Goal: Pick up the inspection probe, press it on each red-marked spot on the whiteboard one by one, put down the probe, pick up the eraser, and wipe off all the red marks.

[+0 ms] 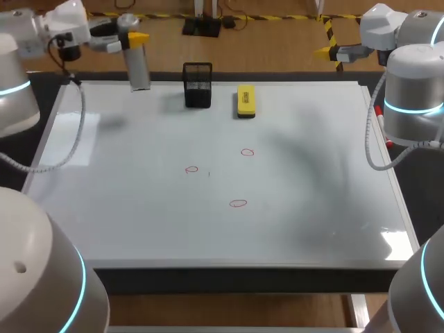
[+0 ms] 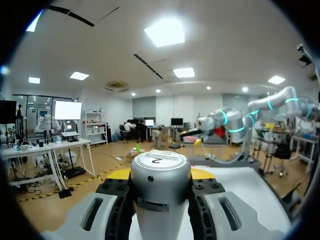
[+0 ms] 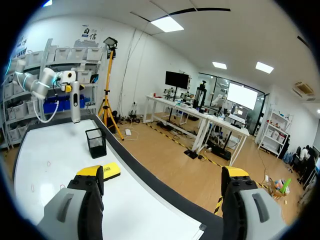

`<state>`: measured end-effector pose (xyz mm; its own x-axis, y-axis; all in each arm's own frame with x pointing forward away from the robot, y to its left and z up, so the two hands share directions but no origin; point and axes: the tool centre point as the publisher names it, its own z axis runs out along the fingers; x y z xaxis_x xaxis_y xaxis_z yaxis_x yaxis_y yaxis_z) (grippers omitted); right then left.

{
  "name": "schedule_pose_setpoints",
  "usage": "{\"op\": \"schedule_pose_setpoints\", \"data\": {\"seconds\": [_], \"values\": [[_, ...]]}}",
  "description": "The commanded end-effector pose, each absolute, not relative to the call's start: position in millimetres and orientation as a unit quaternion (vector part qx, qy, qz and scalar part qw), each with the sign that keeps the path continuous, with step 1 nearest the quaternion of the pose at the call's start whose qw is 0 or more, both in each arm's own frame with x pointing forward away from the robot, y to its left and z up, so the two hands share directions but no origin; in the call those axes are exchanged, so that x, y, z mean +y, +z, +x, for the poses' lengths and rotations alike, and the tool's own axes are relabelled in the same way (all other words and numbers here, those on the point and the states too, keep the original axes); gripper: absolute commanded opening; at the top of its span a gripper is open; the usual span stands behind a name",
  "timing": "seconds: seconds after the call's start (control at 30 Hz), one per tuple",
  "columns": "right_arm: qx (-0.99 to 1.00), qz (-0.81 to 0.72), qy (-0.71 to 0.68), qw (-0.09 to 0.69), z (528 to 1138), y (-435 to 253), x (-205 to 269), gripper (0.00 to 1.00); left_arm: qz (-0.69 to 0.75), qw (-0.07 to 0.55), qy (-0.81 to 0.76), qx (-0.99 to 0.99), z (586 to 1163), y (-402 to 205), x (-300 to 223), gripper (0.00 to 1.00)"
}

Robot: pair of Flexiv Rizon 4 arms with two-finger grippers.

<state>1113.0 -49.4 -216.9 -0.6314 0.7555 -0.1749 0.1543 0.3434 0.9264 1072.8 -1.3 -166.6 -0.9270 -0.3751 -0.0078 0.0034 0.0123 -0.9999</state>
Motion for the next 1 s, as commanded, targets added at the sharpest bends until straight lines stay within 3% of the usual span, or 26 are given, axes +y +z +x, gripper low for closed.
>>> {"op": "schedule_pose_setpoints", "data": {"seconds": [0.03, 1.0], "values": [[0.76, 0.299, 0.488, 0.307, 1113.6, -216.8, -49.7, 1.0, -0.166, 0.175, -0.686, 0.686, 1061.8, -175.4, 13.3, 0.0], [0.76, 0.299, 0.488, 0.307, 1113.6, -216.8, -49.7, 1.0, -0.178, 0.183, -0.675, 0.692, 1066.6, -195.0, 58.8, 0.0]]}}
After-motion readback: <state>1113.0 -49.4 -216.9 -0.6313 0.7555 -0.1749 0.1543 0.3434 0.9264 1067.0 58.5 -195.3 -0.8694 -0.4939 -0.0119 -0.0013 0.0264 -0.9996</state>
